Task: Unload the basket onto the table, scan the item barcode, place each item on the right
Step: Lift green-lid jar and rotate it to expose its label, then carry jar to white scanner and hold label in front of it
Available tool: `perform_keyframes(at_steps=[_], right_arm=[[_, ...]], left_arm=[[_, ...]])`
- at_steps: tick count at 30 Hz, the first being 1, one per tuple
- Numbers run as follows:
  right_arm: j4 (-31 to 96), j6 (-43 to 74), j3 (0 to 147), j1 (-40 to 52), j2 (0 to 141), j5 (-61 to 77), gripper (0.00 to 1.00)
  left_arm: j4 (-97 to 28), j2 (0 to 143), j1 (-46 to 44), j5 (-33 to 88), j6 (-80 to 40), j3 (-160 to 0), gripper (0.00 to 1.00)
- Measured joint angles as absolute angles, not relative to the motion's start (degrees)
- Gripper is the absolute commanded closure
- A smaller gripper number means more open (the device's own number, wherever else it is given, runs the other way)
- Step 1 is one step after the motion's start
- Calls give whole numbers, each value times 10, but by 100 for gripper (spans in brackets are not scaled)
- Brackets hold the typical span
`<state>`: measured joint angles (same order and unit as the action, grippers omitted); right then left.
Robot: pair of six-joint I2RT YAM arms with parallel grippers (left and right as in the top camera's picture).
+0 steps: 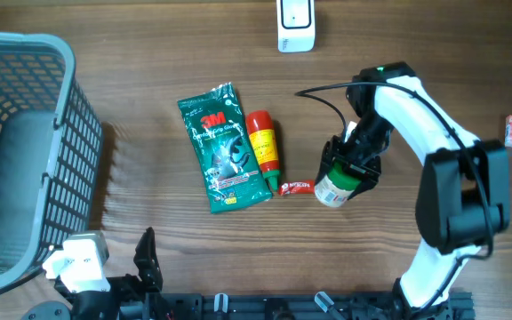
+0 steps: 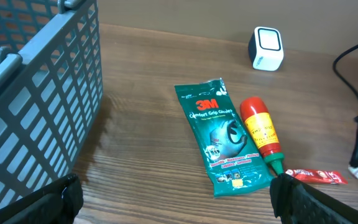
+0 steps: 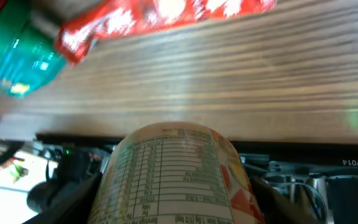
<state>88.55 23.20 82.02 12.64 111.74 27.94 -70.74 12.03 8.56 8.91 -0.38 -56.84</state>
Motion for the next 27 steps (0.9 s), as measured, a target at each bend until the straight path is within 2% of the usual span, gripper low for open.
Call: perform_keyframes(at_steps=[13,27], right_arm=[[891,224,820,256,1042,311,41],[889,226,820,266,1042,313,41]], left_arm=[[-707,121,86,89,-4,-568,0],[-707,121,86,89,-4,-568,0]])
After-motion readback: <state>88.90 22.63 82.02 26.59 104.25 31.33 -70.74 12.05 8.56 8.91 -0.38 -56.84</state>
